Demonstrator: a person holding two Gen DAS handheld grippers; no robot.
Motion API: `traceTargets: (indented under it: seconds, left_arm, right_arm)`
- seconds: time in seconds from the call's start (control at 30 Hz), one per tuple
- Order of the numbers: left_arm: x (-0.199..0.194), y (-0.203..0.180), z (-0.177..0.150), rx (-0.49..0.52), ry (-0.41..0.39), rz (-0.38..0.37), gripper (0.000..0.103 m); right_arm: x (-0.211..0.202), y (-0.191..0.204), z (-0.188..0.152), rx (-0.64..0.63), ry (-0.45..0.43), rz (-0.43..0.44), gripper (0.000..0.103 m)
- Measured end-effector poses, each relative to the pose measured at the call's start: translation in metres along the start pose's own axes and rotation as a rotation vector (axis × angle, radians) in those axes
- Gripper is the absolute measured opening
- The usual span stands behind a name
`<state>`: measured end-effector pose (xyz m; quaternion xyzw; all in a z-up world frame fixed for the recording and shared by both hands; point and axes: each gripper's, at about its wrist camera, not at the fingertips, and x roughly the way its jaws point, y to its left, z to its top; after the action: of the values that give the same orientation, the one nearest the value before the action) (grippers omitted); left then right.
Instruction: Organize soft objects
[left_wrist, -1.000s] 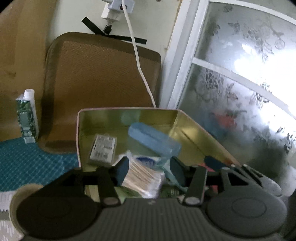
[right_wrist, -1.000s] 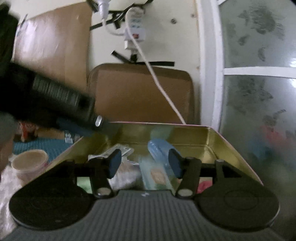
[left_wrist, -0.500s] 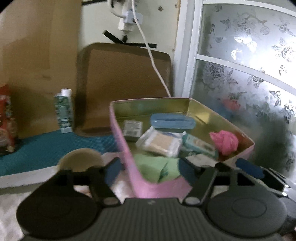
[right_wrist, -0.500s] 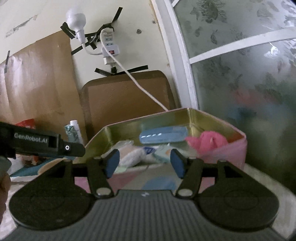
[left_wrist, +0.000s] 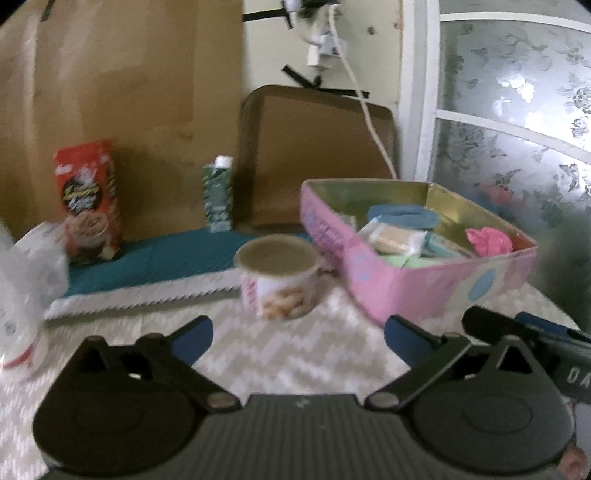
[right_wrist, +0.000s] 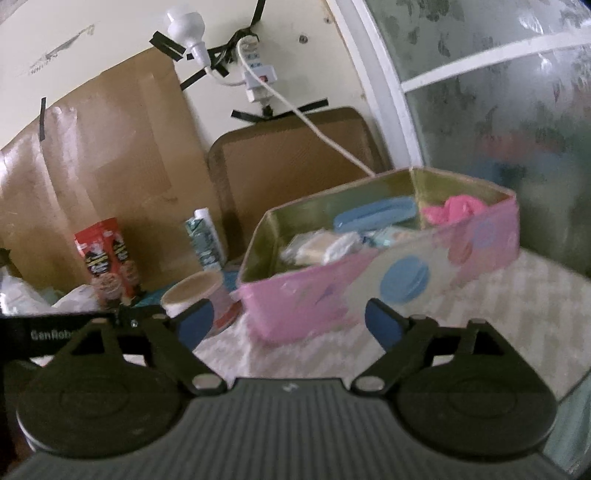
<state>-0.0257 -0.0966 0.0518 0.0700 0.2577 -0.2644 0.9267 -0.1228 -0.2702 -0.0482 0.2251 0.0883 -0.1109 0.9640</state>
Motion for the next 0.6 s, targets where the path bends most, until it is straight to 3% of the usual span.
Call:
traceTargets:
  seconds: [0.6]
  left_arm:
    - [-0.017, 0.059, -0.028, -0.099, 0.055, 0.057, 0.103]
  right_arm:
    - [-0.012, 0.048, -0.015, -0.001, -0.021, -0.073, 0.103]
